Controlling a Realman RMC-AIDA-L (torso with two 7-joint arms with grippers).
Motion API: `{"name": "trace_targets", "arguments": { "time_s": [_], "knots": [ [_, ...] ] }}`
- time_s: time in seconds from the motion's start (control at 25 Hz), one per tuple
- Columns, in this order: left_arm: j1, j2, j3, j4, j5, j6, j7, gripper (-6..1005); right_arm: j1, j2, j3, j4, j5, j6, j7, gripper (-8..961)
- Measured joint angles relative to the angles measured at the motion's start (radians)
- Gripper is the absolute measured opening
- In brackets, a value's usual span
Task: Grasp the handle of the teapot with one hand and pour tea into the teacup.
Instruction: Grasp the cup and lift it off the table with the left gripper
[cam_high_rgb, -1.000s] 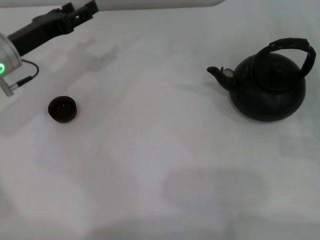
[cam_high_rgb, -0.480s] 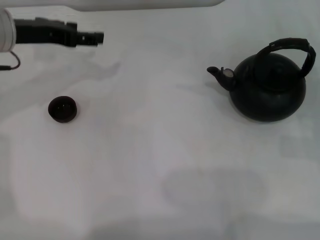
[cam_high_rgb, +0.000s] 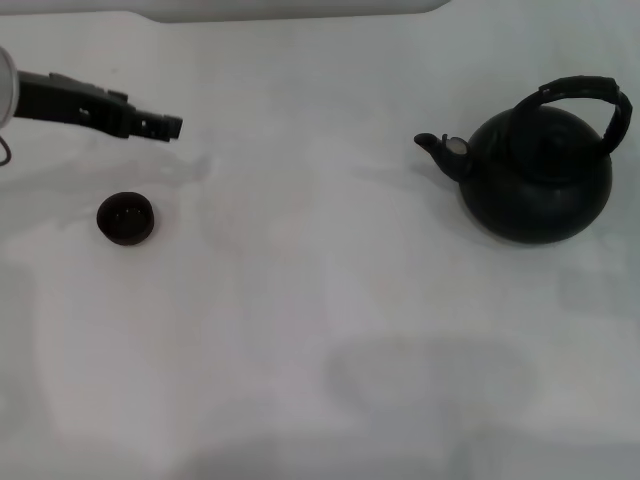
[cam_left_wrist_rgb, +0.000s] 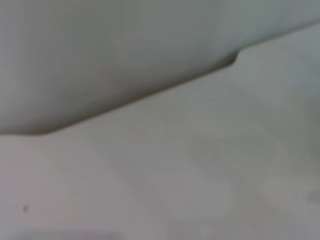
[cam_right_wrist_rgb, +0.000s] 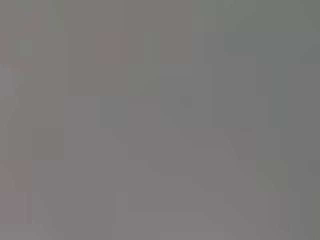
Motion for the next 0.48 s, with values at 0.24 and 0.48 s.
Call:
{"name": "trace_targets", "arguments": {
  "time_s": [0.24,0.48],
  "knots": [
    [-0.029,-0.007,0.007,-0.045,0.059,-0.023,-0.004,872,0.006,0.000,0.000,0.000,0.000,0.005,-0.003,709],
    [-0.037,-0.028,0.006,-0.040,0.143,-0.039,-0.010,871,0.007,0.000,0.002,0.000,0.000,0.017,-0.005,709]
  ]
}}
